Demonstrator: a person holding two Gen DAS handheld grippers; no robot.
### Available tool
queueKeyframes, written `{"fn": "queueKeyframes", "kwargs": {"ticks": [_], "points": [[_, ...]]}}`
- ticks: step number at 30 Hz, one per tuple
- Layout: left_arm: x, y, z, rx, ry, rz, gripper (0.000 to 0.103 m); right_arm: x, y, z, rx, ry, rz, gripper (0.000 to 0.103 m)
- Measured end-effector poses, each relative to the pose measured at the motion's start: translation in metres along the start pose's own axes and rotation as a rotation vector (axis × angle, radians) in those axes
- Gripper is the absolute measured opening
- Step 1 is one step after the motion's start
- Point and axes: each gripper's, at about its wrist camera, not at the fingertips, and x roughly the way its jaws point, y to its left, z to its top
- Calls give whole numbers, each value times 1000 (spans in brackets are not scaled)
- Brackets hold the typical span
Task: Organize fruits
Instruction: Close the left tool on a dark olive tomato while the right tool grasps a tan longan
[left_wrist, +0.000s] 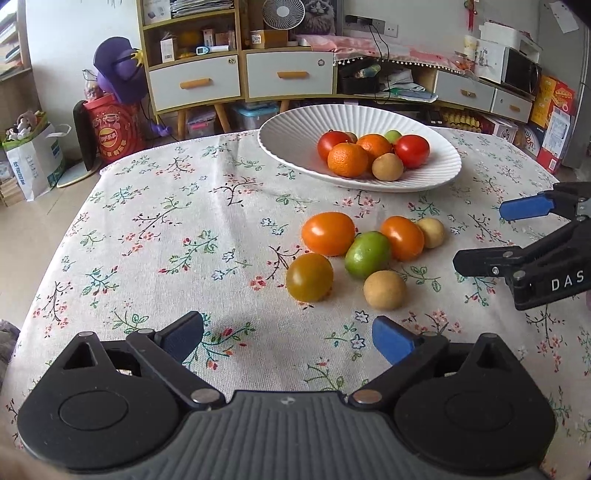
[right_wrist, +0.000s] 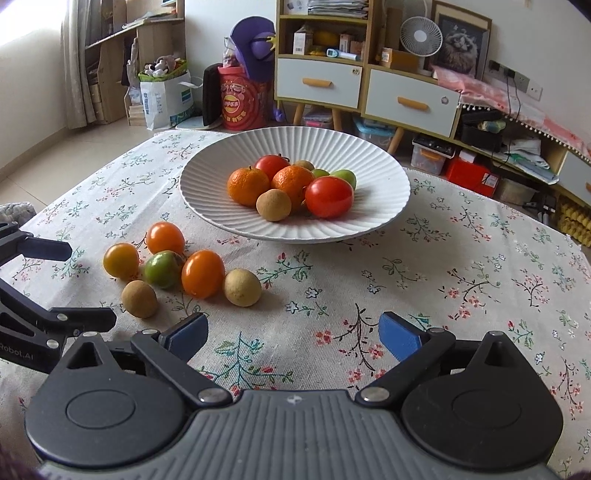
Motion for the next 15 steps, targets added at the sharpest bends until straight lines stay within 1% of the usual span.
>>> {"fn": "queueKeyframes", "kwargs": {"ticks": [3,5,7,12,15], "points": [[3,4,1,-17,-8,-12,85,5,3,-3,-18,6,8,94],[3,5,2,-22,-18,-16,79,8,4,-5,-28,10,14,91],[4,5,3,-23,-28,-20,75,8,3,-7,-25,-4,28,90],[7,6,6,-36,-52,-41,66,8,1,-8,-18,-33,58,84],[8,4,6,-36,-66,-48,58,8,1,-7,-24,-51,69,78]]}}
